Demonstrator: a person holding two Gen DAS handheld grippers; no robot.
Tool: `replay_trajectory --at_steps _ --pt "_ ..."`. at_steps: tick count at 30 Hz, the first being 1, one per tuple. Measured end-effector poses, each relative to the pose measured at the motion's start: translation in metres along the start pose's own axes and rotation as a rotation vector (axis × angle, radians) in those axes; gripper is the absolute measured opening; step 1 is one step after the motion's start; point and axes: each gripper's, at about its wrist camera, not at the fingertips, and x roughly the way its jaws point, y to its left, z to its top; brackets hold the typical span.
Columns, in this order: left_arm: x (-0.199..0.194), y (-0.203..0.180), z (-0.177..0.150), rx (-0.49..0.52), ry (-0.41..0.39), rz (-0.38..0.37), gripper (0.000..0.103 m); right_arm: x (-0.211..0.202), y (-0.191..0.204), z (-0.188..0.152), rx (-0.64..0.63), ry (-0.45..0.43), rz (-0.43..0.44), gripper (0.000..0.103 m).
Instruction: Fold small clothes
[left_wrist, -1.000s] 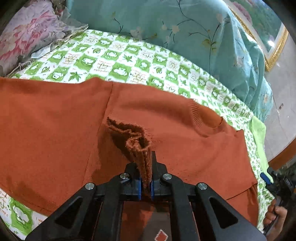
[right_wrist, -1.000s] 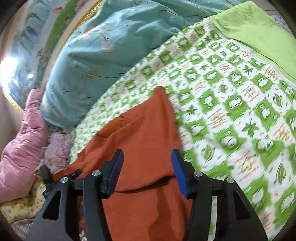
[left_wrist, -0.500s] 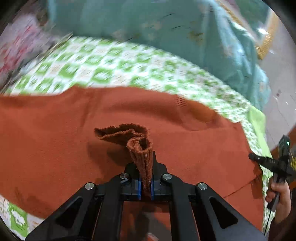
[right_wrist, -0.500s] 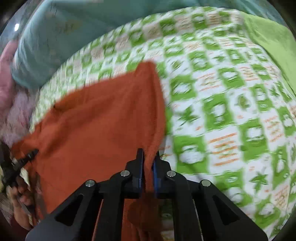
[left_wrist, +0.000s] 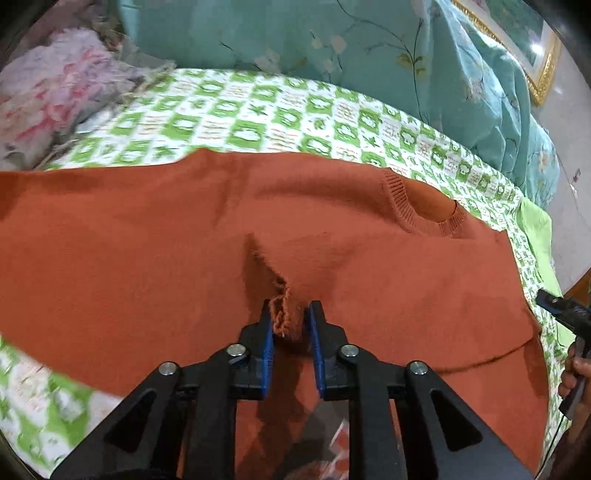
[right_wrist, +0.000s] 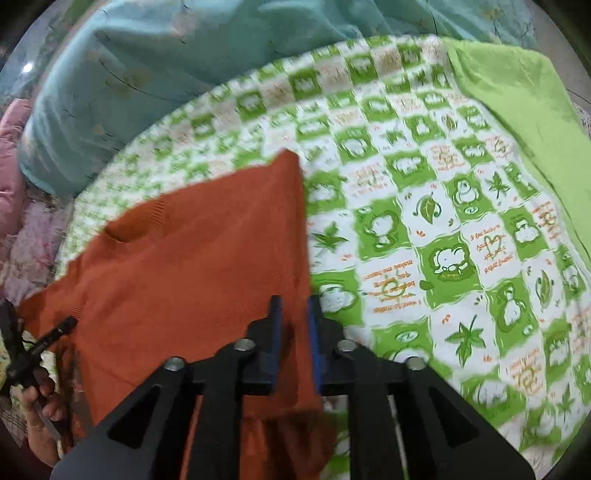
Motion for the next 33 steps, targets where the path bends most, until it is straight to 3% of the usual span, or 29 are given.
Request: replay_trajectory --at_steps 2,7,9,11,17,23,30,33 --pt "-0.017 0.012 -0.009 -0.025 -0.019 0.003 0.020 -0.016 0.015 -0.008 -0.011 -0.036 0.051 0.056" --pt "-0.055 0.064 -0.028 -0.147 -0.049 0.008 0.023 -0.023 0.052 -0.037 -0.047 0.009 0.187 0.056" --pt "-0.069 0.092 -0.034 -0.206 -0.067 0.042 0.031 -0.022 0.064 -0.048 -0.061 0.034 0.214 0.056" --pt "-0.078 0.122 -0.037 -0.274 -0.076 0.077 0.048 -0.019 0.076 -0.057 -0.081 0.058 0.232 0.056" --pt "-0.094 0.215 -0.039 -0.488 -0.102 0.156 0.058 -0.012 0.106 -0.081 -0.118 0.115 0.266 0.056" --pt "-0.103 0.294 -0.021 -0.644 -0.171 0.164 0.058 -0.010 0.120 -0.088 -0.143 0.140 0.274 0.056" --pt "-0.105 0.349 0.007 -0.700 -0.250 0.244 0.054 -0.007 0.123 -0.092 -0.143 0.157 0.274 0.056" --pt "-0.107 0.355 0.015 -0.687 -0.263 0.256 0.035 -0.005 0.124 -0.096 -0.136 0.168 0.279 0.056"
